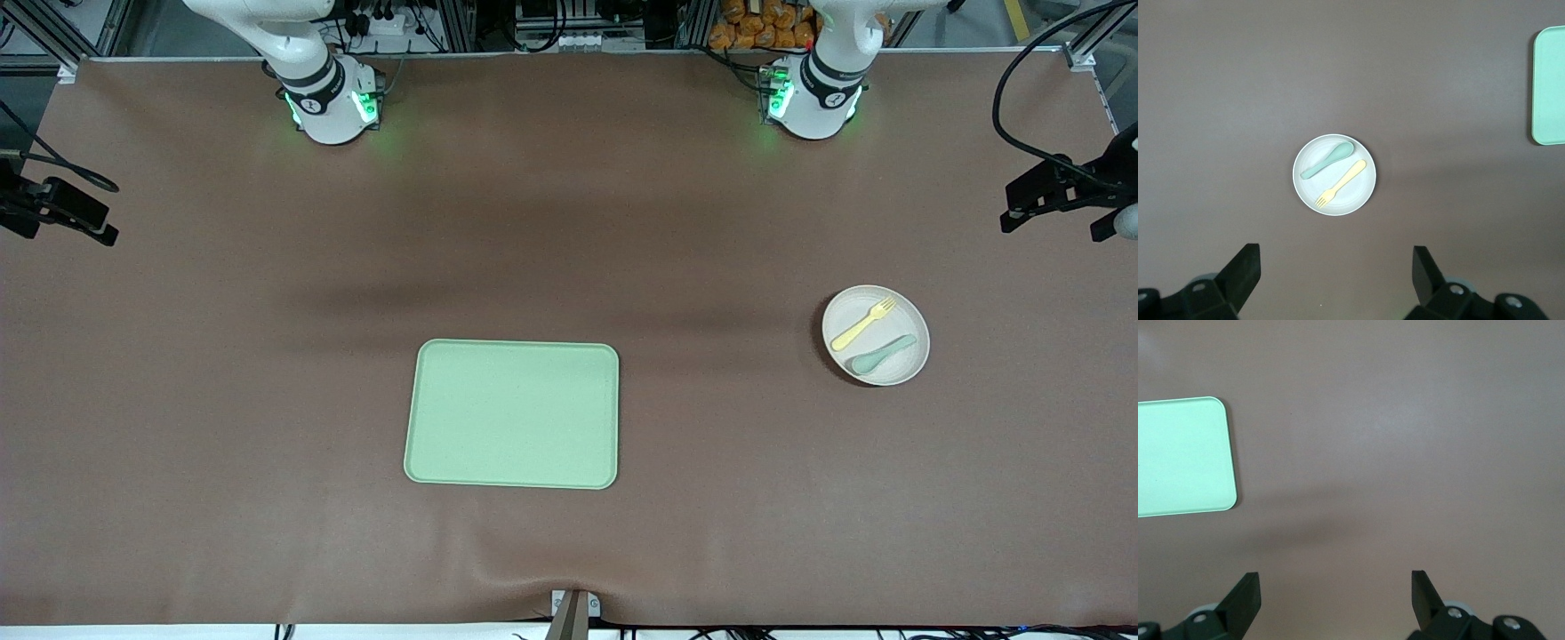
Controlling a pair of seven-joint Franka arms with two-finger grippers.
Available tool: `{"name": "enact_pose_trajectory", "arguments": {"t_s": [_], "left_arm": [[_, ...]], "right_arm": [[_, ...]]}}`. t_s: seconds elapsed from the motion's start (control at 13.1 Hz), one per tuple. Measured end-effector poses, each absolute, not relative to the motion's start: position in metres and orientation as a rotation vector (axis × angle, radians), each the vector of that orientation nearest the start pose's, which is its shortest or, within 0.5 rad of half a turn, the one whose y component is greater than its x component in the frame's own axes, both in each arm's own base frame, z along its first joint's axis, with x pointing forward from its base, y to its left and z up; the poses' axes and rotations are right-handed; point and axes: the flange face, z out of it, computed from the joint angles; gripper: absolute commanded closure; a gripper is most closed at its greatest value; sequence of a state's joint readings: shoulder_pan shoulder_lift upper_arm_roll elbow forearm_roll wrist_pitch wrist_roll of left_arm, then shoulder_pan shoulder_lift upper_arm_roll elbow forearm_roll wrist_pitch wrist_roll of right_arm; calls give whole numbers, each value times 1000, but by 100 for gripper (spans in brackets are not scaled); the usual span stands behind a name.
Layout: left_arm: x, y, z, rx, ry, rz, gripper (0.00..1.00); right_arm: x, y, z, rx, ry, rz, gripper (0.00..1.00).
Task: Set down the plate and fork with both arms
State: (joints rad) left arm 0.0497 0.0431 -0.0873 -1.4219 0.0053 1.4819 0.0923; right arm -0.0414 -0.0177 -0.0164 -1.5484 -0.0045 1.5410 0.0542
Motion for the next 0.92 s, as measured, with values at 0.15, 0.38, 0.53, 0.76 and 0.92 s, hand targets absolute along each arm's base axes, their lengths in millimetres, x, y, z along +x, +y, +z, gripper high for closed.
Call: {"name": "enact_pose_trajectory", "arguments": {"t_s": [0.15, 0.38, 0.53, 0.76, 0.92], "left_arm": [[559, -19, 662, -3133, 203, -27, 0], [559, -19, 662, -3133, 203, -27, 0], [559, -19, 662, -3133, 202, -26, 0], [561, -8, 657, -3137, 171, -10, 0], [568, 15, 642, -3157, 109, 31, 0]], "right_arm": [[545, -32, 642, -3141, 176, -16, 0], [545, -32, 642, -3140, 176, -14, 0], [545, -32, 642, -3140, 176, -14, 0], [545, -32, 642, -3140, 176, -14, 0], [545, -32, 642, -3139, 176, -14, 0]]}}
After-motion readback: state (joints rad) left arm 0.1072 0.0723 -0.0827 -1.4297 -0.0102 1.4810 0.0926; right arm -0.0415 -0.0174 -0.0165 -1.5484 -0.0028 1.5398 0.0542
